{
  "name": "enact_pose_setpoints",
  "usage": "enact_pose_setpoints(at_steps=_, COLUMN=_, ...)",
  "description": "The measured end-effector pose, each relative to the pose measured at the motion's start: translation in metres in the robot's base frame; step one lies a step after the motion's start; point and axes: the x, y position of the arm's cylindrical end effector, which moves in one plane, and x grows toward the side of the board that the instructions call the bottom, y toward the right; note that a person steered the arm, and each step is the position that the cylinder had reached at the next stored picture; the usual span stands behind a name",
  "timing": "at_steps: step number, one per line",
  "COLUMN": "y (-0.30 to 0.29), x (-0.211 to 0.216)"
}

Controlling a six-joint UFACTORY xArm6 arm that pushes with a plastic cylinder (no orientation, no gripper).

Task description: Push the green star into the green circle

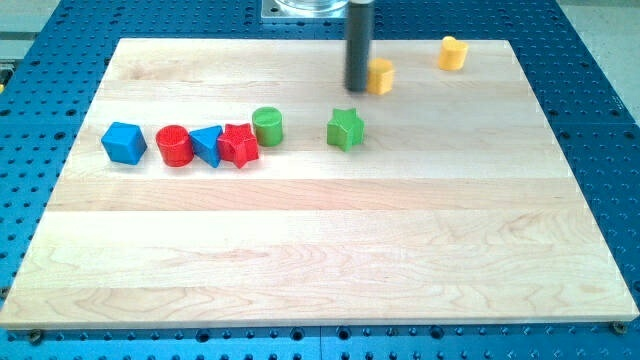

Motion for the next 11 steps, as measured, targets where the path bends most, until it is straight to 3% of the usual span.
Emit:
enact_pose_setpoints(at_steps=1, y=0.039, x=-0.002)
enact_pose_setpoints(at_steps=2, y=0.02, x=0.021)
enact_pose_setpoints(at_steps=3, y=0.067, x=0.061)
enact_pose_setpoints(at_steps=4, y=0.001, x=0.113)
enact_pose_setpoints(at_steps=5, y=-0.047, x=0.091)
enact_pose_setpoints(at_steps=7, y=-0.078, x=0.079)
enact_pose_setpoints(at_steps=9, y=-0.082, x=0.108)
enact_pose_setpoints(at_steps=10, y=-0.131, x=0.099)
enact_pose_setpoints(at_steps=11, y=-0.132, x=0.099)
